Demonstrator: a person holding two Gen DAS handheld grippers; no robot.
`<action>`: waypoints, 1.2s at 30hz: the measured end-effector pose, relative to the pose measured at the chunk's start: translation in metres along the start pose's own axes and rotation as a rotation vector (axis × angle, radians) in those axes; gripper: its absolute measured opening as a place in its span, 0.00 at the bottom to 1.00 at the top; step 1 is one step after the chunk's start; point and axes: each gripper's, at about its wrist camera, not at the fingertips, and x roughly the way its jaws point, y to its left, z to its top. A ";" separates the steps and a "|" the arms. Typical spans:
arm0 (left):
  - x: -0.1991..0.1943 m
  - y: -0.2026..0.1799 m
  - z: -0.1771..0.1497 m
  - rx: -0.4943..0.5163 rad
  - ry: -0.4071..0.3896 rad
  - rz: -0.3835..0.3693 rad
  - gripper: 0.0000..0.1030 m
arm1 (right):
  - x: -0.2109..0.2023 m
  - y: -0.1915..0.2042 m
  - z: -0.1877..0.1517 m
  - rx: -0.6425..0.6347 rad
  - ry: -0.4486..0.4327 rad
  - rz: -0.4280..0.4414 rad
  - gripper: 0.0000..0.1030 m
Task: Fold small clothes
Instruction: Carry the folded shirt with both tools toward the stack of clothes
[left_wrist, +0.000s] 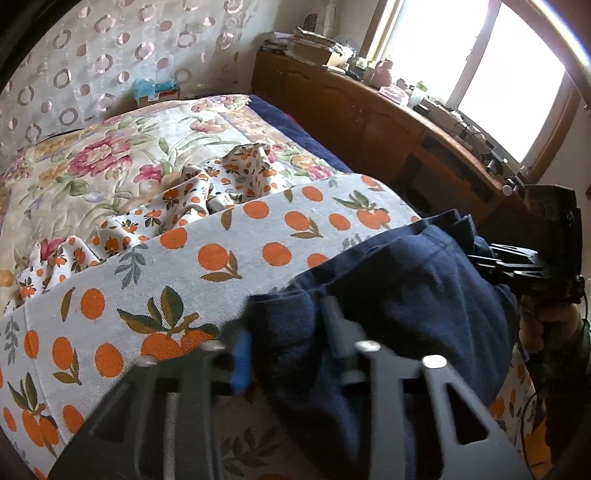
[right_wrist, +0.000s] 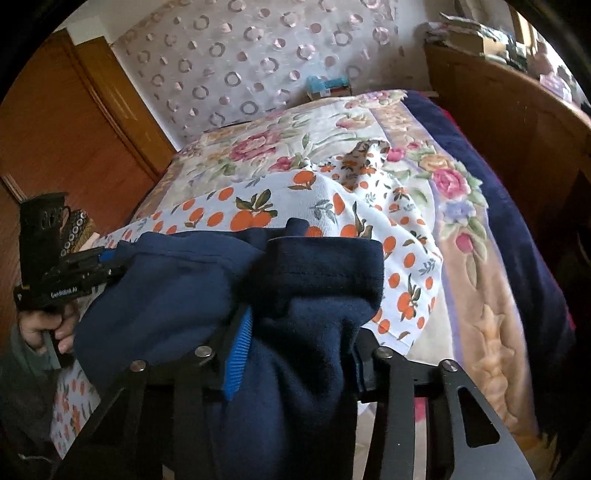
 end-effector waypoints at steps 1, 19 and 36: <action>-0.001 -0.001 0.000 0.003 0.000 -0.007 0.17 | -0.002 0.000 -0.001 -0.015 -0.011 -0.005 0.22; -0.153 -0.036 -0.014 0.052 -0.346 -0.014 0.12 | -0.082 0.075 -0.023 -0.219 -0.321 -0.040 0.12; -0.304 0.066 -0.102 -0.100 -0.541 0.333 0.12 | -0.007 0.251 0.045 -0.577 -0.322 0.175 0.12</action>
